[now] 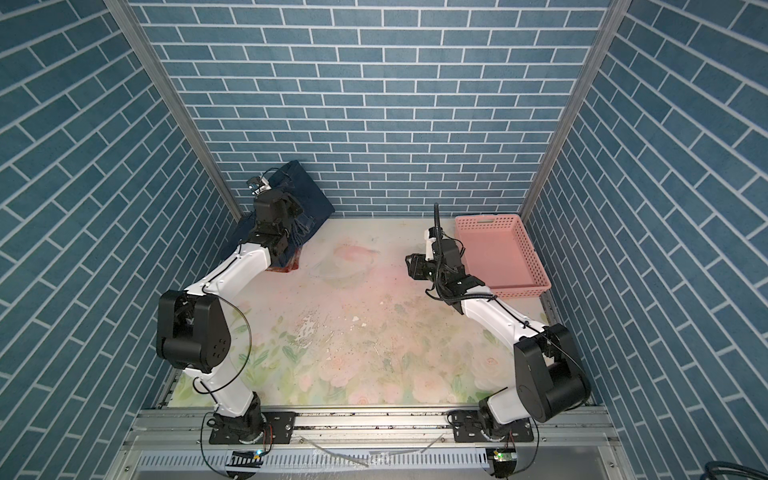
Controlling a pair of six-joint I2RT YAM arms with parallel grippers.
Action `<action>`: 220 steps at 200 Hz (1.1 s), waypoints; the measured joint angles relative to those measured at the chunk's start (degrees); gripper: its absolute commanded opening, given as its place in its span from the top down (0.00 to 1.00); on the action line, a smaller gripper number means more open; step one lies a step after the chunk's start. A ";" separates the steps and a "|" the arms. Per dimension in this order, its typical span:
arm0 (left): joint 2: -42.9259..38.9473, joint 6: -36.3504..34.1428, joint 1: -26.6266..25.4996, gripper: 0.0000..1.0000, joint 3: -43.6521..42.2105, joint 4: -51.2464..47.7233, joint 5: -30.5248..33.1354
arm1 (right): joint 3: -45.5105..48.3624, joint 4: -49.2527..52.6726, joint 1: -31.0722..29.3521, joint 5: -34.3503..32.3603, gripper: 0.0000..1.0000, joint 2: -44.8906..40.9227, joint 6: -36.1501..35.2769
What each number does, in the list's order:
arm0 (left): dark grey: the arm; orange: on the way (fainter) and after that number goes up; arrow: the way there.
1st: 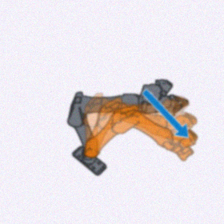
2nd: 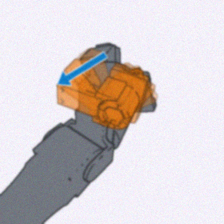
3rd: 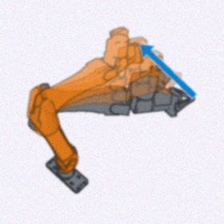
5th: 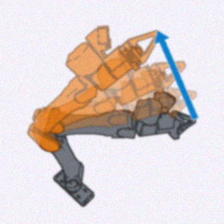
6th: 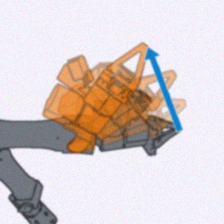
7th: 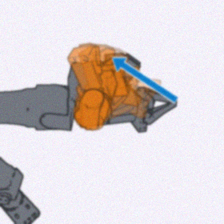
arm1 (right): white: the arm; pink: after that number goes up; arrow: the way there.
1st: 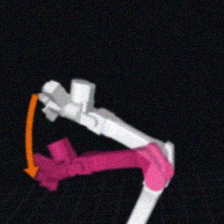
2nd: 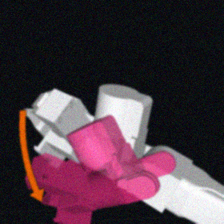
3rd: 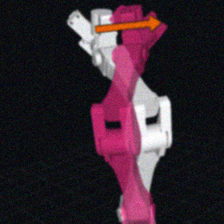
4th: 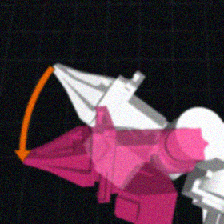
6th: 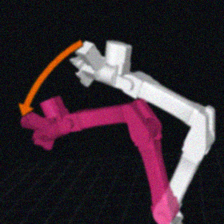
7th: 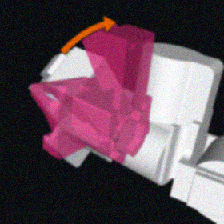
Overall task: Fold and stack the skirts
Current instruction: 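Carry the folded skirt with the left gripper toward the stack while right withdraws, then lower the skirt onto the stack and open the left gripper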
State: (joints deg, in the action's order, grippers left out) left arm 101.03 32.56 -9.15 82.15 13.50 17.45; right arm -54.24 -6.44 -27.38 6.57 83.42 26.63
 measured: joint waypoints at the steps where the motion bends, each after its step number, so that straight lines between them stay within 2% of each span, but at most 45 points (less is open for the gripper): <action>1: 0.00 0.00 0.04 1.00 0.00 -0.02 0.04 | 0.00 0.00 0.00 0.00 0.44 0.00 -0.02; 102: 0.17 3.10 7.08 1.00 -4.52 -0.94 1.18 | -0.02 0.00 0.00 0.04 0.44 0.04 -0.09; 220: 6.19 3.15 17.20 1.00 -9.46 1.57 -1.07 | -0.02 0.02 -0.02 0.02 0.44 0.04 -0.07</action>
State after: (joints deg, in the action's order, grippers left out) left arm 107.22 35.70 8.05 72.69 15.07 16.38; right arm -54.26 -6.42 -27.40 6.59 83.46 26.57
